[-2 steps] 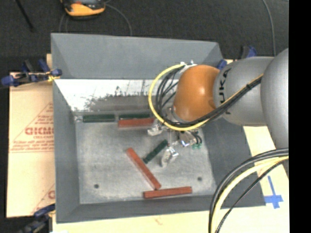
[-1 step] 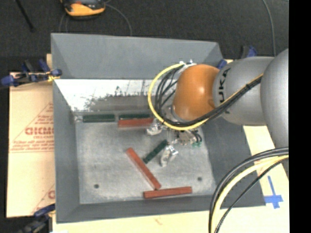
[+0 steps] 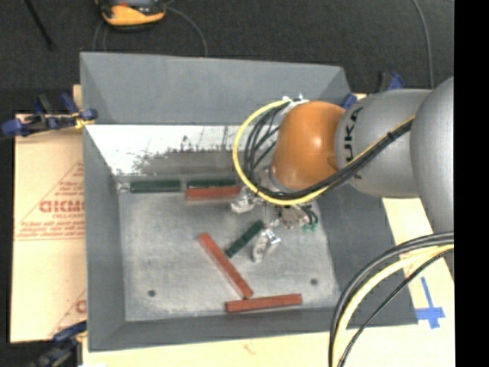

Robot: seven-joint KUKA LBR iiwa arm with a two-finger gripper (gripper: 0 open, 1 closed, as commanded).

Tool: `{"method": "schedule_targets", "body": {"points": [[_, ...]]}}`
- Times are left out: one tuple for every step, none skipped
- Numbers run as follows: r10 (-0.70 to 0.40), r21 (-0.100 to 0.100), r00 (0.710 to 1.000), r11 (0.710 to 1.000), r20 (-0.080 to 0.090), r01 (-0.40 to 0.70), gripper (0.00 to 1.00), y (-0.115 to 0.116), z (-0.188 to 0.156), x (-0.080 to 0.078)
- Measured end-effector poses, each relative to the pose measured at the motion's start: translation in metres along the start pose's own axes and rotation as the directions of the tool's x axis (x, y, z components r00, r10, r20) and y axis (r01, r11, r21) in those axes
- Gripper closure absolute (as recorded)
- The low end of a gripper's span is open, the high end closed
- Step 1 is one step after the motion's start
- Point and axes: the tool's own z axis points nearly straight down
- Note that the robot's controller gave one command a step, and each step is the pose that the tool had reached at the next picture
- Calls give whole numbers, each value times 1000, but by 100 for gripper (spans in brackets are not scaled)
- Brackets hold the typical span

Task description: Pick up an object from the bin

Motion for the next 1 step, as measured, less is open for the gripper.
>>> {"method": "schedule_targets", "body": {"points": [[-2, -1, 1000, 1000, -5, 2, 100, 0, -3, 1]]}}
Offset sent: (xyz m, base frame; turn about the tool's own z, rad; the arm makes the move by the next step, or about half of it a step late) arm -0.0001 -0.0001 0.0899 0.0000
